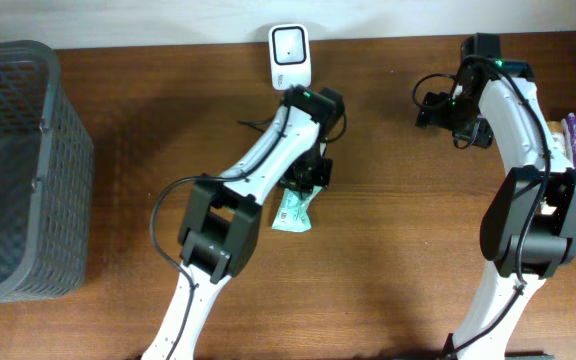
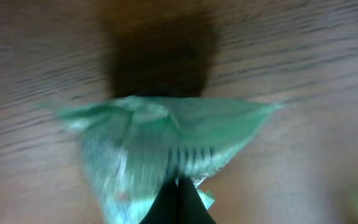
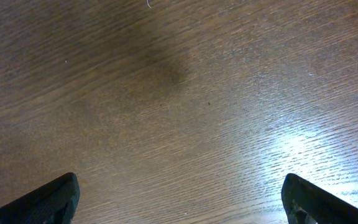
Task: Scan the item barcode
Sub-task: 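Lift the green wipes pack with the left gripper toward the scanner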
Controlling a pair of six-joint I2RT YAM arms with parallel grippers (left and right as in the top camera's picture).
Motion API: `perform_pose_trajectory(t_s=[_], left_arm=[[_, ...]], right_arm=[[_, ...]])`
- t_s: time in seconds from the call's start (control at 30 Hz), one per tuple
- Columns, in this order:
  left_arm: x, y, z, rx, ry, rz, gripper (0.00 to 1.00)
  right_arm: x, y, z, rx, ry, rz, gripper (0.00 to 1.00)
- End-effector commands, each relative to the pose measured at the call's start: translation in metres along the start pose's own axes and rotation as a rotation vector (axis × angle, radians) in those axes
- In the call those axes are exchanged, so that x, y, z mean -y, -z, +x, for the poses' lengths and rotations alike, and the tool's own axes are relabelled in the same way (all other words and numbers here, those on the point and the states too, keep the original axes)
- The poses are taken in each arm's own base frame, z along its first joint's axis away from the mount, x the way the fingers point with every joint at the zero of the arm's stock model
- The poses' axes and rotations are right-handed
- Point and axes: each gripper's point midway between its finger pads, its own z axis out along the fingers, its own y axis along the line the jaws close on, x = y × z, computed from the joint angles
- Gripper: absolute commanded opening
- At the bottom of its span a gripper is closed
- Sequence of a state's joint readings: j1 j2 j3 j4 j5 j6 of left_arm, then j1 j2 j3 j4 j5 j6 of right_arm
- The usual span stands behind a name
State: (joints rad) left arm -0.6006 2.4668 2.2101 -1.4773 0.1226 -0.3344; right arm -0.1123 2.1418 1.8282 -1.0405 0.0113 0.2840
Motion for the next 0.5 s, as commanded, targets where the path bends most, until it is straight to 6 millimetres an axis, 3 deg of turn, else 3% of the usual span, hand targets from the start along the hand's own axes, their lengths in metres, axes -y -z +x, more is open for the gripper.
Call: perform_pose_trajectory(t_s=[0.0,0.07,0.17,0.27,0.4,0.47], left_arm=[[0.0,-0.046,-0.008,-0.044,0.007,-0.047,0.0],[-0.003,-0.038,-0.011,-0.033,0.016,-0.041,0.0],[-0.015,0.038,-0.017,0.038,0.053,-0.019,0.0],[-0.017,0.069,-0.024,0.127,0.027,0.004,0.0],[-0.033,0.084,-0.025,0.151,0.032,0.016,0.0],[-0.036,0.06,-0.013,0.059,0.017,-0.004,0.0]], right_arm=[[0.002,0.014,-0.004,0.035,-0.001,0.007,0.99],[0.002,0.014,-0.004,0.035,-0.001,0.007,0.99],[0.002,0.014,-0.004,0.035,-0.001,0.007,0.99],[0.002,0.014,-0.004,0.035,-0.001,0.007,0.99],[0.002,0.014,-0.004,0.035,-0.001,0.007,0.98],[0.002,0.014,-0.004,0.035,-0.001,0.007,0.99]])
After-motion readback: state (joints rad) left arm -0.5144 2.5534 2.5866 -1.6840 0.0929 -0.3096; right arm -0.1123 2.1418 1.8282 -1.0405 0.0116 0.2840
